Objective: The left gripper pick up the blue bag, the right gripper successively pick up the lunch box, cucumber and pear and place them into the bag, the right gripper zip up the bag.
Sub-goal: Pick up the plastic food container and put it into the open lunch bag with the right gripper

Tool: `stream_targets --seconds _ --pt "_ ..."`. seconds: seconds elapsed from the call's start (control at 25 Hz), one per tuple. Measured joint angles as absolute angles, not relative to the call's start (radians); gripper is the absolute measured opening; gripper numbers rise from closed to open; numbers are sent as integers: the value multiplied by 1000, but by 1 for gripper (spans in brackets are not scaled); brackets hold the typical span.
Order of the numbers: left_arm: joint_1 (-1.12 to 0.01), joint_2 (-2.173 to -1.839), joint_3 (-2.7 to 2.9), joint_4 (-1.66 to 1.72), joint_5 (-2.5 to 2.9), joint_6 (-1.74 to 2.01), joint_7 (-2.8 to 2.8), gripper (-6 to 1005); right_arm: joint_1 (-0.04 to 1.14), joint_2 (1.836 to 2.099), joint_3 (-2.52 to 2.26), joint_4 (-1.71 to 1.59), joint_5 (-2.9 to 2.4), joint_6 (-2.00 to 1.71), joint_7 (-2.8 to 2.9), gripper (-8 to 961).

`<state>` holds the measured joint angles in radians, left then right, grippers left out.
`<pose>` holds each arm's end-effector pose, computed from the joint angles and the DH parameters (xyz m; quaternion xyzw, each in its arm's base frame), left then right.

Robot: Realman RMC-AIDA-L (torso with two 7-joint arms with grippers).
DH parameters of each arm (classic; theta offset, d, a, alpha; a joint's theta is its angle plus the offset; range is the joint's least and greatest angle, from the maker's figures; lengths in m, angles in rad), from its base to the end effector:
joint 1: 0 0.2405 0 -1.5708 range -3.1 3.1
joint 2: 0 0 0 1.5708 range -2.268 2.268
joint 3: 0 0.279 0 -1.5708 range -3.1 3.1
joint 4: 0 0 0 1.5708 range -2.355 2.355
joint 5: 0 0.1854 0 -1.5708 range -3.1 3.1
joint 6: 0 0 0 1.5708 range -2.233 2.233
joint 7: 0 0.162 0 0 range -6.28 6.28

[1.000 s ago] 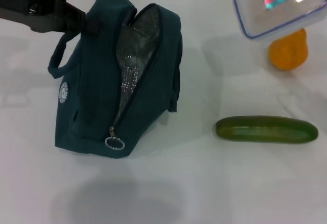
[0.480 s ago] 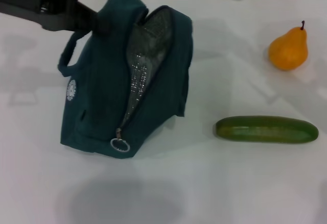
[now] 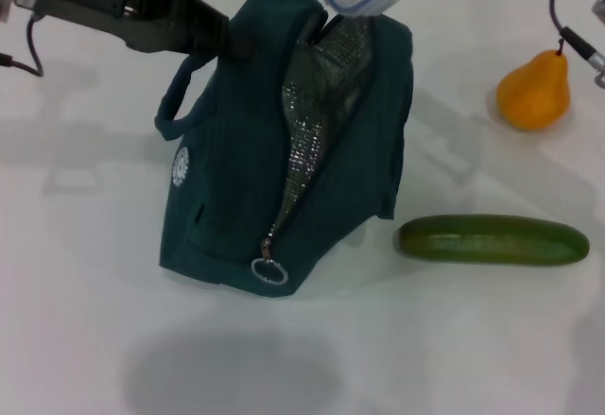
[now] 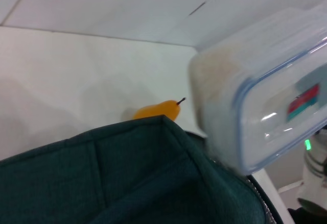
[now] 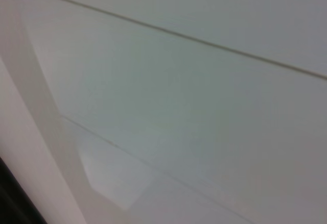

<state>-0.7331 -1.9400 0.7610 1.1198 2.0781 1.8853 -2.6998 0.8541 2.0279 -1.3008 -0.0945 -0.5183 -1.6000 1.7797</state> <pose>-0.1669 0.3643 0.0678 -0.8444 -0.5168 -0.1413 0.0049 0.1221 0.4032 0.0121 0.6417 -0.4180 -0.6413 0.0478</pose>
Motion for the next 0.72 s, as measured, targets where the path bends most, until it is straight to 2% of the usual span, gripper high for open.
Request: stream_targets --seconds 0.28,0.72 --pt "-733 -1940 753 1094 2061 1879 -2693 46 855 2028 -1390 -96 -515 -1573 1780 118" --pt "-729 -1936 748 1056 2040 1851 -2685 46 751 2028 -1637 -223 -438 -1474 1780 121"
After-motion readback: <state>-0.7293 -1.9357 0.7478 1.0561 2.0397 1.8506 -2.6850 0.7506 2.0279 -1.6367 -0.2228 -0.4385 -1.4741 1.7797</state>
